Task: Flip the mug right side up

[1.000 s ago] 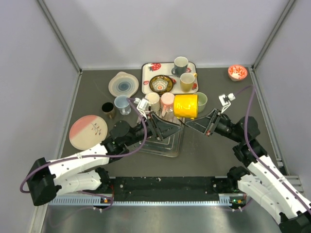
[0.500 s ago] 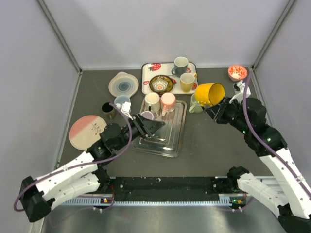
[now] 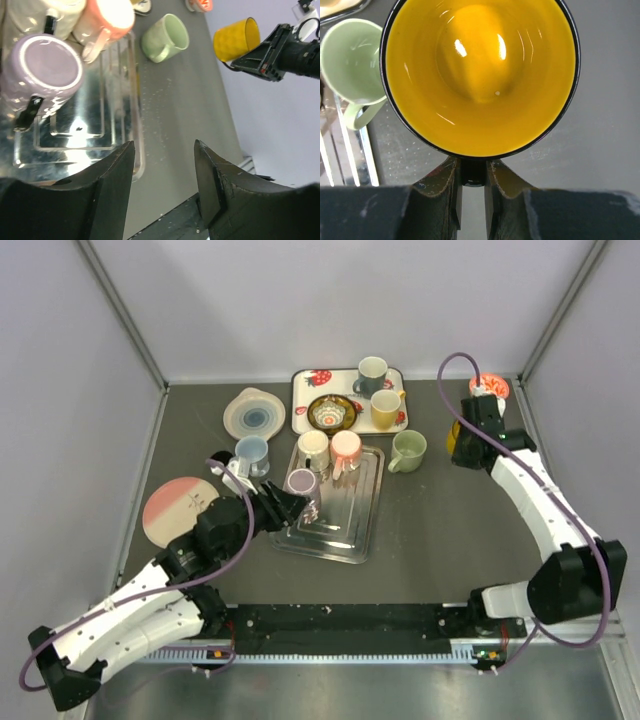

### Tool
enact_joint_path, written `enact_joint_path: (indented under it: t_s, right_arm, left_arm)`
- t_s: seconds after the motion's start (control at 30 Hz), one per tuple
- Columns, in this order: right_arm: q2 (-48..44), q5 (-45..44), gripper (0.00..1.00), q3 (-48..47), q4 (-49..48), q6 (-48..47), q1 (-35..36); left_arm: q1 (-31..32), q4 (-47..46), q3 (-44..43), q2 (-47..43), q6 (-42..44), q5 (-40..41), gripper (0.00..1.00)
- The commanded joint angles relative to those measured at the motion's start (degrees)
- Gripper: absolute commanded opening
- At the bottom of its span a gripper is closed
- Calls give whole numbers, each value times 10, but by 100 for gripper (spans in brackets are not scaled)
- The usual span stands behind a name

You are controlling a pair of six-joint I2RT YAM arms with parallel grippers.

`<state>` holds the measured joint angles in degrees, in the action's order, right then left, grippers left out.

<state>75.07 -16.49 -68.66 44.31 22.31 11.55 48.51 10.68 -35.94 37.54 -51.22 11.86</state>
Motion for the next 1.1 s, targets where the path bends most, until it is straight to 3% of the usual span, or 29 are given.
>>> enact_joint_path:
  t_s: [0.0,0.3,0.93,1.0,1.07]
  right_arm:
    - [45,7,0,-56,-52,-17,-25]
    - [154,28,0,-62,-82,0,-32]
    - [246,32,0,-40,-138,7,-32]
    - [249,37,6,-42,-138,6,-32]
    - [250,38,21,-43,-137,6,-32]
  left_arm:
    - [-3,70,-18,-15,24,42,56]
    - [-4,102,-15,-21,34,65,56]
    - [-5,120,-4,-20,44,68,56]
    - [-5,116,-4,-18,44,67,57]
    - [-5,114,-5,-14,46,65,58]
